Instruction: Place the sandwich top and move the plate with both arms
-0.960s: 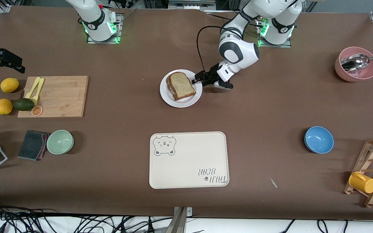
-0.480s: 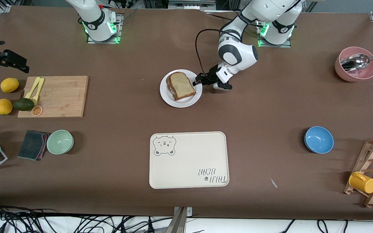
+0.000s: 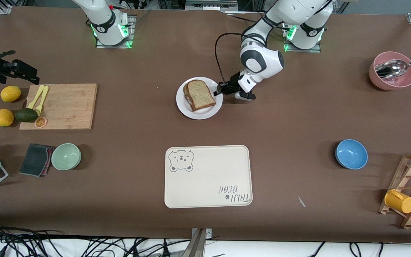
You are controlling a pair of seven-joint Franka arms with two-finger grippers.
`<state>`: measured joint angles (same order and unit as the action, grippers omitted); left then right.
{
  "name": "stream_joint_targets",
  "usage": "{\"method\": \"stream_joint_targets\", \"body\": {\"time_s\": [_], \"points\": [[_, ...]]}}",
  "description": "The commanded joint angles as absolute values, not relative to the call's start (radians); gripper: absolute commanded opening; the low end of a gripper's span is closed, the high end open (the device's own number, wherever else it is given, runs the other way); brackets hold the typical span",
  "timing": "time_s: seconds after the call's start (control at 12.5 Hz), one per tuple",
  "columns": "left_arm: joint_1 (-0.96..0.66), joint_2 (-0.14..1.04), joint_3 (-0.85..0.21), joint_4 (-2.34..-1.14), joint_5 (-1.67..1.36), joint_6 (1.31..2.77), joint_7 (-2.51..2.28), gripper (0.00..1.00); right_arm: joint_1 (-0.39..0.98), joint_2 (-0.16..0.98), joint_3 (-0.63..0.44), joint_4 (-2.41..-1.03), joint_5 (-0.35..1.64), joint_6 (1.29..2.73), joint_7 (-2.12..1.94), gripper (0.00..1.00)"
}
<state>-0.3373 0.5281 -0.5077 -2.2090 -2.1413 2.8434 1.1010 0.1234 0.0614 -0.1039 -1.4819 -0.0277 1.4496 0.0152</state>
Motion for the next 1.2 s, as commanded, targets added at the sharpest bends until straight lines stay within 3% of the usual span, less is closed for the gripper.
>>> {"method": "stream_joint_targets", "body": {"time_s": [0.0,0.48,0.88,1.12], "points": [[-0.328,0.546,-0.500,-2.174,-2.186,2.859,1.143,0.00,0.115,0.061,-0.104,-1.473,-0.022,1.436,0.017,1.00],[-0.266,0.542,-0.500,-2.102,-2.184,2.859,1.135,0.00,0.118,0.146,-0.117,-1.434,-0.021,1.584,0.069,1.00],[-0.198,0.545,-0.500,-1.994,-2.186,2.861,1.127,0.00,0.165,0.167,-0.115,-1.457,-0.026,1.583,0.089,1.00],[-0.147,0.627,-0.482,-1.864,-2.172,2.862,1.129,0.00,0.167,0.167,-0.115,-1.480,-0.029,1.575,0.089,1.00]]}}
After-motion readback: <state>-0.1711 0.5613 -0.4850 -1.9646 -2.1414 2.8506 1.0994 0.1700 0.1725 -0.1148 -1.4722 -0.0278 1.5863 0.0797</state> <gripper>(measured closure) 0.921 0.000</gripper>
